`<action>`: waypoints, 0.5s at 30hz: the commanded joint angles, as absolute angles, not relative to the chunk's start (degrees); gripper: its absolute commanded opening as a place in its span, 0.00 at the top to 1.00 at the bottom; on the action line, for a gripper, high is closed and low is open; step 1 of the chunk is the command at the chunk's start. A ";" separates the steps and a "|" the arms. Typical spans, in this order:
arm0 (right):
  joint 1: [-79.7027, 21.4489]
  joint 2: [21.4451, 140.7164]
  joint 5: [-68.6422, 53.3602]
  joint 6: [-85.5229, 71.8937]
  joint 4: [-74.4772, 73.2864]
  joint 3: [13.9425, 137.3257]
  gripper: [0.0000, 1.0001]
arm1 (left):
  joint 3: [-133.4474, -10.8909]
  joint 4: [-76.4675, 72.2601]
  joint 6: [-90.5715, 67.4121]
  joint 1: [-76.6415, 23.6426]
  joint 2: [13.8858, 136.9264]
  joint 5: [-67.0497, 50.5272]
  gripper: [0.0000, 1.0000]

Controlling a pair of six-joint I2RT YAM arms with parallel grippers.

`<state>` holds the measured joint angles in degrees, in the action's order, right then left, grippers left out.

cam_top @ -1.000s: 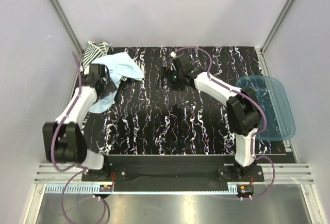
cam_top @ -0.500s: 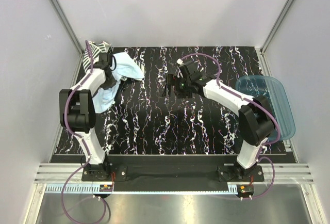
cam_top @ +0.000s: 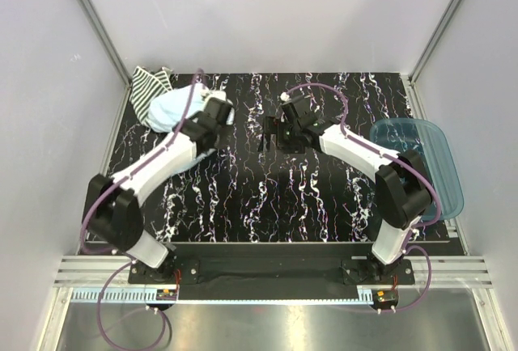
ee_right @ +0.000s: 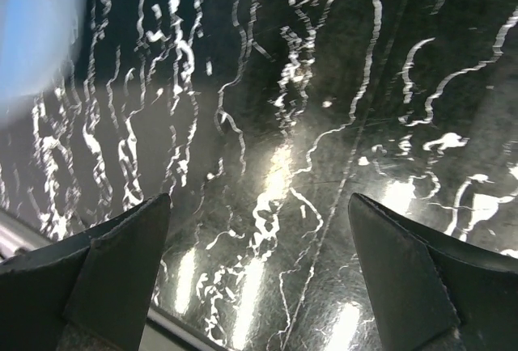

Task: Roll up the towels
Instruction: Move the towel to the center of the board

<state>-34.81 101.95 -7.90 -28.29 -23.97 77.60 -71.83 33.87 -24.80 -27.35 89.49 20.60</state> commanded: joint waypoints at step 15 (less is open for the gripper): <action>-28.48 99.31 -5.70 -34.89 -24.87 76.63 0.02 | -56.52 44.03 -35.93 -42.36 70.67 22.76 0.01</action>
